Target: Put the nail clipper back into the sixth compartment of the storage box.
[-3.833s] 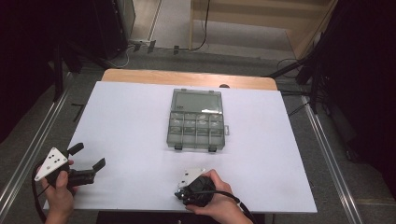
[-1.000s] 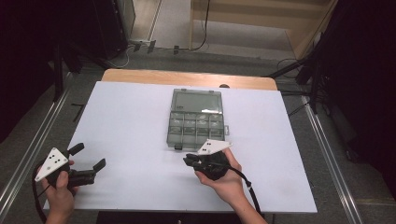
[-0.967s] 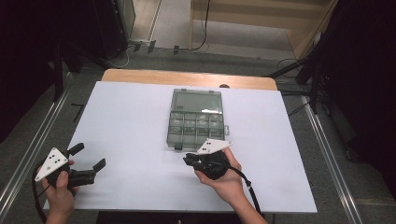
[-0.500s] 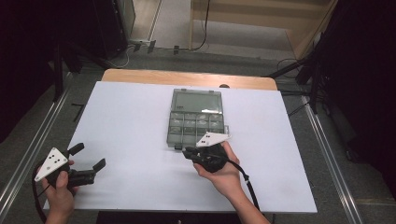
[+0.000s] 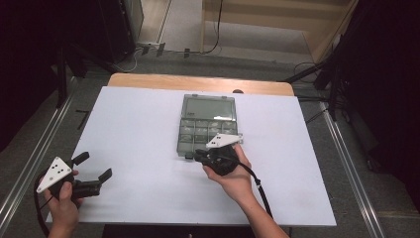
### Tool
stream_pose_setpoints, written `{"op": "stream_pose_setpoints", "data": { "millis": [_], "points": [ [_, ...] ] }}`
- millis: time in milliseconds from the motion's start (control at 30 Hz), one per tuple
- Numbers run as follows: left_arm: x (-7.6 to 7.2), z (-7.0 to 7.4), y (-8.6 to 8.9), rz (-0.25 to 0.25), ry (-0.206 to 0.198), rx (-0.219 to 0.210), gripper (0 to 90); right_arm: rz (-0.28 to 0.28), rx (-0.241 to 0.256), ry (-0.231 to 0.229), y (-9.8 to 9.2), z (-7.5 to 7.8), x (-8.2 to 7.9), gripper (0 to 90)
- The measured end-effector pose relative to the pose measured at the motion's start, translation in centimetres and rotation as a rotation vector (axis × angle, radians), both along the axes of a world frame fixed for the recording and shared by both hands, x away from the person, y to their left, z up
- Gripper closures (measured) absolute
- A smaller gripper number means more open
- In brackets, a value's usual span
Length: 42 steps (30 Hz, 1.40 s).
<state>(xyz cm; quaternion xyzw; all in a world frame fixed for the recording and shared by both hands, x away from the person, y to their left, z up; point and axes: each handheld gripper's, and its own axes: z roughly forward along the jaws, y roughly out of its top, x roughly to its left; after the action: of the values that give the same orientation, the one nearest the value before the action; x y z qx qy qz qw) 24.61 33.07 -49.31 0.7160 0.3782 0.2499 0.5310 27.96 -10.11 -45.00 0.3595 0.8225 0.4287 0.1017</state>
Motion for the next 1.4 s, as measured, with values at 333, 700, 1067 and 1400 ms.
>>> {"op": "stream_pose_setpoints", "data": {
  "millis": [333,700,1067,1400],
  "points": [
    [0.0,0.0,0.0,-0.001,0.002,-0.001,0.0,-0.036,-0.008,-0.006,0.3,0.1,1.4,81.3],
    [0.0,0.0,0.0,-0.004,0.000,0.003,0.0,-0.063,-0.009,-0.004,0.4,0.0,2.8,81.3],
    [0.0,0.0,0.0,-0.006,0.000,0.007,0.0,-0.096,-0.027,-0.001,0.8,-0.5,4.5,81.2],
    [0.0,0.0,-0.1,-0.007,0.001,0.009,0.0,-0.127,-0.032,0.018,0.8,-1.4,5.9,81.2]
  ]
}}
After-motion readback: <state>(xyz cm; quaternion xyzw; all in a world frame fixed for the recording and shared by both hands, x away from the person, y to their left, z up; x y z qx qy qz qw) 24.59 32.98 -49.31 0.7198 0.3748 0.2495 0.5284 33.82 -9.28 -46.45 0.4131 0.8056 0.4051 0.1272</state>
